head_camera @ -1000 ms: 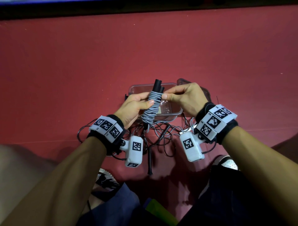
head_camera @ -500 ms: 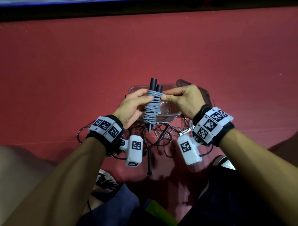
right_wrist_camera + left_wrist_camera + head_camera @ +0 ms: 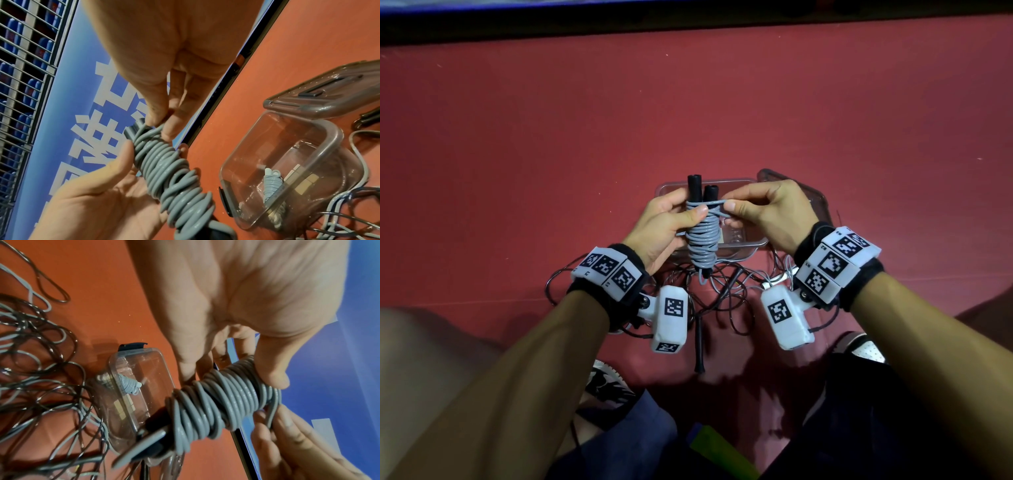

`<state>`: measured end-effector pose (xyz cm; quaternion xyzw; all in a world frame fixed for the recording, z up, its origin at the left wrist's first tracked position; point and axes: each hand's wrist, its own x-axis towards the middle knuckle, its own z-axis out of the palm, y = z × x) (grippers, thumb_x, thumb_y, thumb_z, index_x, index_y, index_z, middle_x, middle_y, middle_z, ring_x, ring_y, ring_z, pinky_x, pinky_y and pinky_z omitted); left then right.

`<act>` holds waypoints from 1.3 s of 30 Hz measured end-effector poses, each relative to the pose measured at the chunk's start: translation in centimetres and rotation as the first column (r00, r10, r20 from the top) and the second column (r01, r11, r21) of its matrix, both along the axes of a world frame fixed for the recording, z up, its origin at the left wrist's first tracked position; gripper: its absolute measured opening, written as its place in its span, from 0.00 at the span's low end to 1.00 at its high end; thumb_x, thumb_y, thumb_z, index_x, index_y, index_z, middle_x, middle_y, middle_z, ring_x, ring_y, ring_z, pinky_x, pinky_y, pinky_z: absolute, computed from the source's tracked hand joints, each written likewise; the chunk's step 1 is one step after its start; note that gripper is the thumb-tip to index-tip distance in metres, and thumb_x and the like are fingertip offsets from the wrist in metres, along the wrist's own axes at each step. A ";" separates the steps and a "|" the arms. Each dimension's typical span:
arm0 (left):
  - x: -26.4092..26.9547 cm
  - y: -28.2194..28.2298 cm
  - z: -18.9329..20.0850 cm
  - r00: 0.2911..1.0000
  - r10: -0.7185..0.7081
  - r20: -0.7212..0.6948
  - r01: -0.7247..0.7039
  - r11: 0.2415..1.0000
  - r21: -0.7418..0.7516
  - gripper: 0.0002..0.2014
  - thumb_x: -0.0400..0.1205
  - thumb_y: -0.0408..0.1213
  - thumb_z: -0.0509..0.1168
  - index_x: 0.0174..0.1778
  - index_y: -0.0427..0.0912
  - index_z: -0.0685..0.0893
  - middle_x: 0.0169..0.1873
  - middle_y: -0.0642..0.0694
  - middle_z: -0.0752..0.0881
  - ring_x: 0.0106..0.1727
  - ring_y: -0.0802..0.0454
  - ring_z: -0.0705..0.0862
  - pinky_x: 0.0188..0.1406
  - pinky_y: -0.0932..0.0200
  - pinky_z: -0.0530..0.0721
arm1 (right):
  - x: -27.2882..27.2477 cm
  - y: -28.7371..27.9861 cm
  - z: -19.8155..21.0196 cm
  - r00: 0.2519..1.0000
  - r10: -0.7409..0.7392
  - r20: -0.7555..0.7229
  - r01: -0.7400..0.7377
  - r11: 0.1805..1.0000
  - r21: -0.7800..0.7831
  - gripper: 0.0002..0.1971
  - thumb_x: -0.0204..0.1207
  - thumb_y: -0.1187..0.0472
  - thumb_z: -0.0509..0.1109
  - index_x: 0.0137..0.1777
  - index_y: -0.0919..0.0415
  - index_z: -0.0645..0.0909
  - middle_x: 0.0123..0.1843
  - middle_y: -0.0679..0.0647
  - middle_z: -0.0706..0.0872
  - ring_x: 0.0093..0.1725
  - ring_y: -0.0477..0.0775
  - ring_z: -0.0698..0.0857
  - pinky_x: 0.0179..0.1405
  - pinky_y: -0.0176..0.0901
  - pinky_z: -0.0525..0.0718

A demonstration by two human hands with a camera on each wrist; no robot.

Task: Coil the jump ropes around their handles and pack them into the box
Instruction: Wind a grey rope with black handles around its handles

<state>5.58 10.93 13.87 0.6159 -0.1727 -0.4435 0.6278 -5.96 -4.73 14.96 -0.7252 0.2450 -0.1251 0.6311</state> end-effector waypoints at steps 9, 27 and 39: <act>-0.2 -0.1 0.4 1.000 0.017 -0.023 -0.018 0.999 -0.033 0.14 0.89 0.30 0.62 0.70 0.36 0.82 0.65 0.29 0.86 0.61 0.39 0.87 0.64 0.37 0.86 | -0.1 0.2 0.9 0.995 0.037 0.095 -0.042 0.998 0.050 0.06 0.80 0.77 0.68 0.49 0.70 0.85 0.29 0.49 0.88 0.28 0.44 0.85 0.33 0.32 0.85; -0.3 -0.1 -0.1 0.999 0.033 -0.005 -0.033 0.999 0.025 0.12 0.90 0.37 0.63 0.67 0.40 0.83 0.65 0.32 0.87 0.68 0.35 0.86 0.68 0.31 0.83 | -0.3 0.4 0.6 0.995 0.059 0.078 -0.040 0.974 -0.224 0.17 0.72 0.67 0.80 0.61 0.58 0.89 0.47 0.56 0.92 0.45 0.47 0.87 0.55 0.38 0.87; -0.2 0.0 -0.3 1.000 -0.014 -0.001 0.014 1.000 -0.003 0.16 0.87 0.33 0.65 0.71 0.35 0.82 0.66 0.30 0.86 0.70 0.33 0.84 0.70 0.27 0.80 | 0.0 0.0 0.0 1.000 0.006 -0.003 -0.007 0.979 -0.203 0.09 0.83 0.59 0.71 0.41 0.57 0.87 0.28 0.47 0.85 0.26 0.43 0.83 0.32 0.40 0.82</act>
